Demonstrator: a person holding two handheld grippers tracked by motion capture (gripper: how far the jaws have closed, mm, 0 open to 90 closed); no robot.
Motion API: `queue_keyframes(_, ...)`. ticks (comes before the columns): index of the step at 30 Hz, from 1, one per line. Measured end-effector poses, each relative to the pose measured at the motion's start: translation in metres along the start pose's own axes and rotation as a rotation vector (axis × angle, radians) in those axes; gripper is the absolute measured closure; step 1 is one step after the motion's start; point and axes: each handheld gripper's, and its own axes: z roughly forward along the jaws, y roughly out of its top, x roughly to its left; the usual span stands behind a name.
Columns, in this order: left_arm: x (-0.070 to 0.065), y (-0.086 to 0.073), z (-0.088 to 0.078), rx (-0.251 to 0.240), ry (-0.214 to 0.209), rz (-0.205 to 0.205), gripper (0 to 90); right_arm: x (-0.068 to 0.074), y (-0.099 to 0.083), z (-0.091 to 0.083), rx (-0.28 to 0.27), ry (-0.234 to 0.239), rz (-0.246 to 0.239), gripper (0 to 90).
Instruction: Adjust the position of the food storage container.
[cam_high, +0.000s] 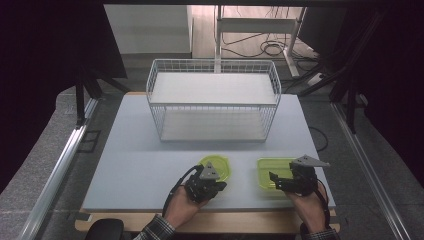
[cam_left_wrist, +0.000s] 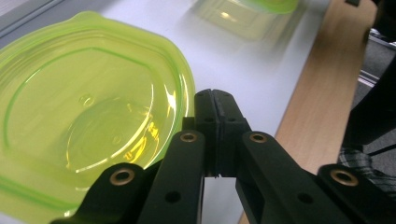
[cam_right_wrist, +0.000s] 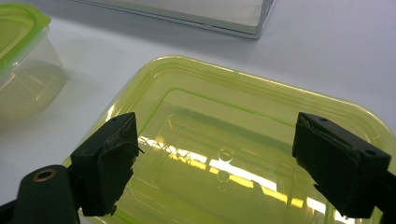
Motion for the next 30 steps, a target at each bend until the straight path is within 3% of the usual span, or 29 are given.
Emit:
queue_keyframes(3,0.003,0.002,-0.004,-0.006,-0.006,-0.011,89.9,0.0,0.0,0.001,0.0,0.0,-0.001,14.7)
queue_keyframes(7,0.002,0.019,-0.006,-0.018,-0.009,0.013,89.9,0.0,0.0,0.001,-0.001,-0.002,-0.002,14.9)
queue_keyframes(15,0.01,0.054,0.026,0.015,0.027,0.042,89.9,0.0,0.0,0.0,-0.002,-0.003,-0.006,15.0)
queue_keyframes(17,0.014,0.059,0.033,0.045,0.057,0.047,89.9,0.0,0.0,0.0,-0.002,-0.002,-0.002,15.1)
queue_keyframes(20,0.018,0.058,0.035,0.065,0.068,0.04,89.9,0.0,0.0,0.0,-0.001,-0.002,-0.003,15.2)
queue_keyframes(22,0.021,0.055,0.033,0.057,0.054,0.018,90.0,0.0,0.0,0.0,-0.004,-0.002,-0.004,15.3)
queue_keyframes(30,0.036,0.038,0.012,0.063,0.08,-0.014,89.9,0.001,0.0,0.0,-0.002,-0.004,-0.008,15.4)
